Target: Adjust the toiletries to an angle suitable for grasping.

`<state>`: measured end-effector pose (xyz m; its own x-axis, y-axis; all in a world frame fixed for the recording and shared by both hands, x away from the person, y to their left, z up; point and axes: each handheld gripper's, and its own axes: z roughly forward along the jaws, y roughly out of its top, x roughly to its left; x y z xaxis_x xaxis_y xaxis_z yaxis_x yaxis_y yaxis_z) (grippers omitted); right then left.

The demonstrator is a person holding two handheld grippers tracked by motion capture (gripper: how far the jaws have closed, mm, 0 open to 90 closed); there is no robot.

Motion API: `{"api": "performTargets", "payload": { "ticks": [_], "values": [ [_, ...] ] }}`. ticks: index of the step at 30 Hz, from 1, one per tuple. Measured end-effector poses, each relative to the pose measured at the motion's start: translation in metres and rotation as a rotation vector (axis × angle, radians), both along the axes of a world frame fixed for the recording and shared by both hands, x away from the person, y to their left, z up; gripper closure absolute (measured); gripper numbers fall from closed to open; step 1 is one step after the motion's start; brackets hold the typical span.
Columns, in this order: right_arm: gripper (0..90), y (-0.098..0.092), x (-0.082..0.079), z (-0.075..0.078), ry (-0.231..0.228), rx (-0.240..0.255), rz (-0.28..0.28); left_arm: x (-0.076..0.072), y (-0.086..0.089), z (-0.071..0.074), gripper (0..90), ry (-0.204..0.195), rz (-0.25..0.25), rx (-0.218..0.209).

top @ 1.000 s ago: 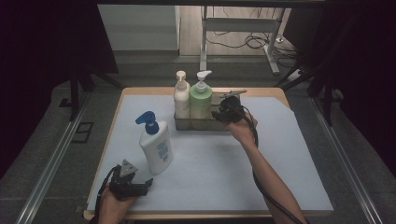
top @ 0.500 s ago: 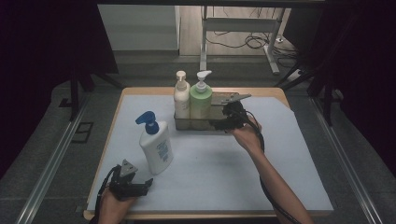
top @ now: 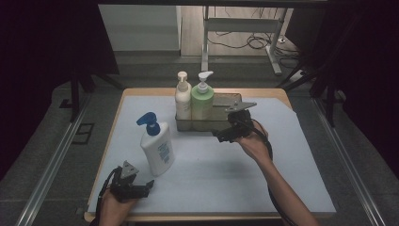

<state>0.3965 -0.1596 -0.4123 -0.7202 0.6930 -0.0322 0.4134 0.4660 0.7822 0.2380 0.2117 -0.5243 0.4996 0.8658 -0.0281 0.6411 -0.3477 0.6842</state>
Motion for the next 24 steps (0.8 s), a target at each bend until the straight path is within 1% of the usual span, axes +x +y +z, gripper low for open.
{"api": "performTargets", "payload": {
  "ticks": [4, 7, 10, 15, 20, 24],
  "values": [
    [0.0, -0.005, -0.008, 0.001, 0.007, 0.018, 0.013, 0.0, 0.0, 0.0, 12.1, 0.0, 0.0, 0.0],
    [0.0, -0.009, -0.016, 0.003, -0.002, 0.002, 0.015, 0.0, 0.0, 0.0, 12.2, 0.0, 0.0, 0.0],
    [0.0, -0.013, -0.023, 0.005, -0.003, -0.02, 0.021, 0.0, 0.0, 0.0, 12.2, 0.0, 0.0, 0.0],
    [0.0, -0.02, -0.036, 0.005, -0.008, -0.043, 0.025, 0.0, 0.0, 0.0, 12.2, 0.0, 0.0, 0.0],
    [0.0, -0.028, -0.047, 0.005, -0.006, -0.044, 0.03, 0.0, 0.0, 0.0, 12.2, -0.001, -0.001, 0.002],
    [0.0, -0.035, -0.057, 0.002, -0.018, -0.061, 0.035, 0.0, 0.0, 0.0, 12.2, -0.002, -0.001, 0.002]
  ]
}}
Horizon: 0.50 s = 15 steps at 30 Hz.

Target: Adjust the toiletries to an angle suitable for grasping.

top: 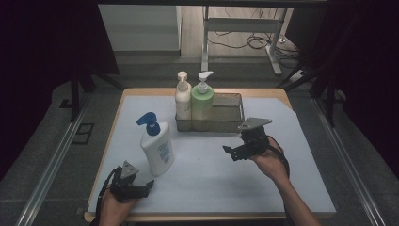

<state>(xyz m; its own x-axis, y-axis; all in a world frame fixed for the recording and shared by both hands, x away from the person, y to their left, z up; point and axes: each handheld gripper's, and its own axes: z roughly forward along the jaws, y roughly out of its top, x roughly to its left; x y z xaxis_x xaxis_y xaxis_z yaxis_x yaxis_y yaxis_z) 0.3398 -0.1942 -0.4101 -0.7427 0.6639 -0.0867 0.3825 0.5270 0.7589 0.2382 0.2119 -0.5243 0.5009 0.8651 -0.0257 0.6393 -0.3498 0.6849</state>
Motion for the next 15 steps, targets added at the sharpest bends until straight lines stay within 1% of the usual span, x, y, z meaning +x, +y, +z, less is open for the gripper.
{"api": "performTargets", "payload": {
  "ticks": [3, 5, 10, 15],
  "values": [
    [0.0, -0.007, -0.007, -0.003, 0.0, -0.005, -0.003, 0.0, 0.0, 0.0, 12.2, -0.001, 0.001, -0.001],
    [0.0, -0.012, -0.011, -0.007, 0.006, 0.004, -0.007, 0.0, 0.0, 0.0, 12.2, -0.001, 0.005, -0.005],
    [0.0, -0.024, -0.022, -0.017, 0.015, 0.02, -0.024, 0.0, 0.0, 0.0, 12.2, -0.001, 0.0, 0.0],
    [0.0, -0.038, -0.032, -0.031, 0.037, 0.059, -0.052, 0.0, 0.0, 0.0, 12.2, -0.001, 0.001, -0.001]
  ]
}}
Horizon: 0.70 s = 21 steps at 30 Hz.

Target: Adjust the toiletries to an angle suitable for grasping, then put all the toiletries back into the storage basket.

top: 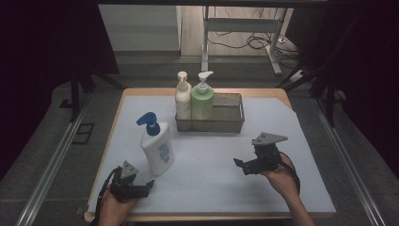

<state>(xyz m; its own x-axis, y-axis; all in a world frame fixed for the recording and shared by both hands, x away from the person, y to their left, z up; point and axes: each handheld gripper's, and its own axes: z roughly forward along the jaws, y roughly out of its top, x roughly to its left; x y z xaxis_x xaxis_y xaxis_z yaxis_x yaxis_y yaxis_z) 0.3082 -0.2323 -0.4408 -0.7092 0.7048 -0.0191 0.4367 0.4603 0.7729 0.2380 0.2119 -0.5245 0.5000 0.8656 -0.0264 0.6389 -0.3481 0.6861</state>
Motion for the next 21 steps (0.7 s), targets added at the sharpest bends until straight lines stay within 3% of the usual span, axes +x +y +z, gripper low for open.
{"api": "performTargets", "payload": {
  "ticks": [9, 19, 21],
  "values": [
    [0.0, -0.012, -0.012, -0.024, 0.009, -0.022, -0.028, 0.0, 0.0, 0.0, 12.2, 0.003, 0.001, -0.001],
    [0.0, -0.019, -0.02, -0.05, 0.068, -0.028, -0.037, 0.0, 0.0, 0.002, 13.6, 0.009, 0.003, -0.003],
    [0.0, -0.022, -0.021, -0.055, 0.078, -0.024, -0.046, 0.0, 0.001, 0.004, 17.6, 0.005, 0.001, -0.004]
  ]
}}
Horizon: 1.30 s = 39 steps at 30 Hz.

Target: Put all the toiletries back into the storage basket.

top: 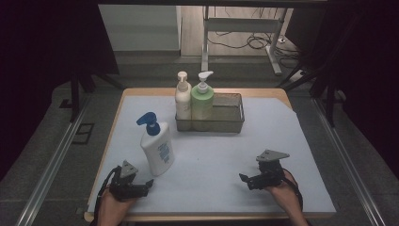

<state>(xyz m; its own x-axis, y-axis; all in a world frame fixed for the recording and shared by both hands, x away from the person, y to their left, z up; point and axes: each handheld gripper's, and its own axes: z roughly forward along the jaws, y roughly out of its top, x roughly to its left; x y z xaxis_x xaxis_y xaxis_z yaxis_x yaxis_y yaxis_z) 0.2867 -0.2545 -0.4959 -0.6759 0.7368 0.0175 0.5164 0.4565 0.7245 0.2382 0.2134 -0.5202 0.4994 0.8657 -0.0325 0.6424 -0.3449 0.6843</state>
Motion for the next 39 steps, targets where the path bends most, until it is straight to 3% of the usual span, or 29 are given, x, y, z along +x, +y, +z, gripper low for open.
{"api": "performTargets", "payload": {
  "ticks": [6, 9, 12, 21, 25, 35, 39],
  "values": [
    [0.0, -0.003, -0.001, -0.017, 0.023, -0.022, -0.005, -0.001, 0.007, 0.005, 21.8, -0.005, 0.019, -0.022],
    [0.0, -0.005, 0.0, -0.025, 0.034, -0.055, -0.011, -0.001, 0.012, 0.006, 24.1, 0.004, 0.032, -0.037],
    [0.0, -0.006, 0.0, -0.026, 0.036, -0.048, -0.011, 0.0, 0.016, 0.006, 27.6, 0.012, 0.043, -0.048],
    [0.0, -0.006, 0.0, -0.026, 0.032, -0.047, -0.012, 0.017, 0.028, 0.004, 47.2, 0.043, 0.052, -0.083],
    [0.0, -0.006, 0.0, -0.026, 0.031, -0.047, -0.012, 0.026, 0.031, 0.008, 59.3, 0.044, 0.057, -0.069],
    [0.0, -0.006, 0.0, -0.027, 0.03, -0.047, -0.012, 0.054, 0.01, 0.01, 89.2, 0.034, 0.0, -0.066],
    [0.0, -0.006, 0.0, -0.027, 0.029, -0.047, -0.012, 0.062, 0.001, 0.011, 89.4, 0.034, -0.026, -0.084]
  ]
}}
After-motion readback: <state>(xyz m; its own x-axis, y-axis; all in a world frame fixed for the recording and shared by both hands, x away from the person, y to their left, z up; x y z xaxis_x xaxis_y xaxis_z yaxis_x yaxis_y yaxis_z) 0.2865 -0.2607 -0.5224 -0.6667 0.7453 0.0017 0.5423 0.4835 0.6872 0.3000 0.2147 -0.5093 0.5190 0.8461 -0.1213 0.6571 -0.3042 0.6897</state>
